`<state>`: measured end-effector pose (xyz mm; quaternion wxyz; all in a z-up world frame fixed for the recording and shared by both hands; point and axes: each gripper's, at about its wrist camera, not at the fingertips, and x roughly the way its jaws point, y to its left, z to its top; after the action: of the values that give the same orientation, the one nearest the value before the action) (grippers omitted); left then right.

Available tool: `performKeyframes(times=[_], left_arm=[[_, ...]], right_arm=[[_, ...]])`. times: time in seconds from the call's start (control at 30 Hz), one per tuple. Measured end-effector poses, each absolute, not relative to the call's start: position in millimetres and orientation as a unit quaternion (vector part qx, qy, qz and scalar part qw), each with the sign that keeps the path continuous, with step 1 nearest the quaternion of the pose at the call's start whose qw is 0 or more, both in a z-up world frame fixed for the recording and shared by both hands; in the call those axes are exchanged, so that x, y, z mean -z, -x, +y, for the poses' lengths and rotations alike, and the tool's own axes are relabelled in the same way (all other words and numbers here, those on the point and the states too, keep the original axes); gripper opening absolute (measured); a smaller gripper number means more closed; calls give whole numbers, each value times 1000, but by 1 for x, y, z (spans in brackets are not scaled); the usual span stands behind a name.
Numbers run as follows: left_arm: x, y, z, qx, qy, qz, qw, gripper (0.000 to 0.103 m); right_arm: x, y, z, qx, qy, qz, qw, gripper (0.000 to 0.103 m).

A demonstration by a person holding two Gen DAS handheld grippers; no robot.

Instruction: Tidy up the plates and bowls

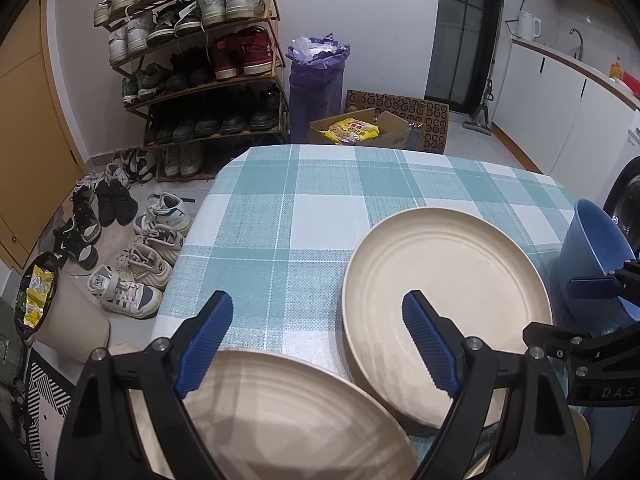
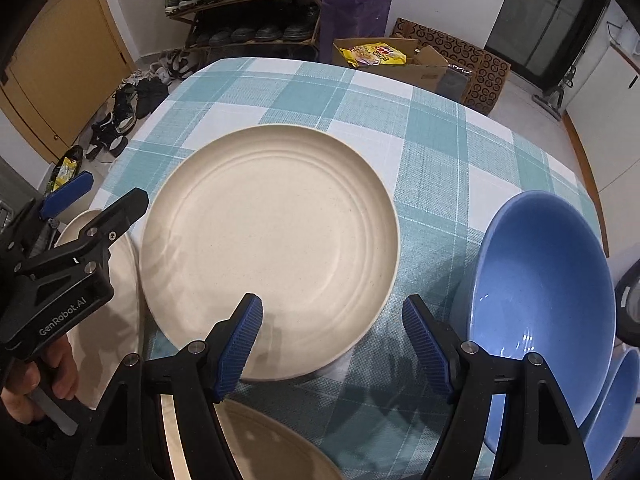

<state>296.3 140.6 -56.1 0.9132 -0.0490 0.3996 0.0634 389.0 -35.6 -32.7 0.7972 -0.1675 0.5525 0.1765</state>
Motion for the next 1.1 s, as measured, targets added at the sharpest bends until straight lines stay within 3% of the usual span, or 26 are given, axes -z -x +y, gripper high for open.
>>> performKeyframes(times=[0.77, 0.9, 1.1], left_arm=[[69, -312, 137, -64, 39, 427, 901, 84], [76, -318, 133, -57, 35, 446, 893, 77], [87, -323, 129, -40, 42, 470, 881, 55]], right_arm=[[48, -379, -22, -160, 174, 575, 783, 75], [54, -384, -26, -147, 181, 582, 779, 75], [66, -394, -37, -158, 135, 612, 763, 75]])
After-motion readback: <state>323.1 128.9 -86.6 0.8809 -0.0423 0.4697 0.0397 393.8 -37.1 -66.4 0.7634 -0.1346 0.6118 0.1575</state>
